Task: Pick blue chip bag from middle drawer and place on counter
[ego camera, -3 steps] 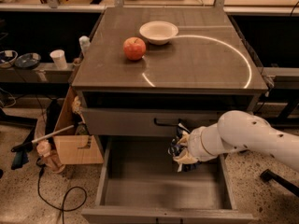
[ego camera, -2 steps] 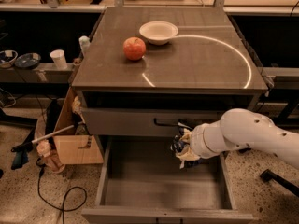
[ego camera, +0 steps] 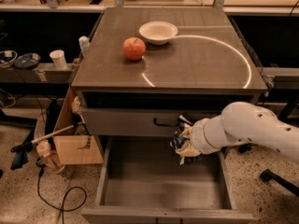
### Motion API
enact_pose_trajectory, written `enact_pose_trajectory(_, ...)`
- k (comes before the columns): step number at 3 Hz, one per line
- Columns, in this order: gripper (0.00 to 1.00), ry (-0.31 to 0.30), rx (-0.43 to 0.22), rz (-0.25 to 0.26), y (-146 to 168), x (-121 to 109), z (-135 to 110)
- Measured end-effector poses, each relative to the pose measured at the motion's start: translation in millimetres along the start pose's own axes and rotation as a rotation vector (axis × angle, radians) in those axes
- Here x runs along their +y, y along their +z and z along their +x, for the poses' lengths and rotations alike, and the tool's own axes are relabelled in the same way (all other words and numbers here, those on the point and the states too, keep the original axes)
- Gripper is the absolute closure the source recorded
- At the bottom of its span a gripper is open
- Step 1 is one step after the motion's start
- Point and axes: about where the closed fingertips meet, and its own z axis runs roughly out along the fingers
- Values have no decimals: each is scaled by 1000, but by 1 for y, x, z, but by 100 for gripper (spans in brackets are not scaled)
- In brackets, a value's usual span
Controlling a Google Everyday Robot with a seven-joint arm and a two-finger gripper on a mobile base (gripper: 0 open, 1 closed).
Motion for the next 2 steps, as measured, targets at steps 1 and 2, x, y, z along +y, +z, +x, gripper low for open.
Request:
enact_pose_trajectory(1, 100, -16, -11, 27, -36, -11, -26)
enact_pose_trajectory(2, 100, -45, -6, 58, -78, -21, -55)
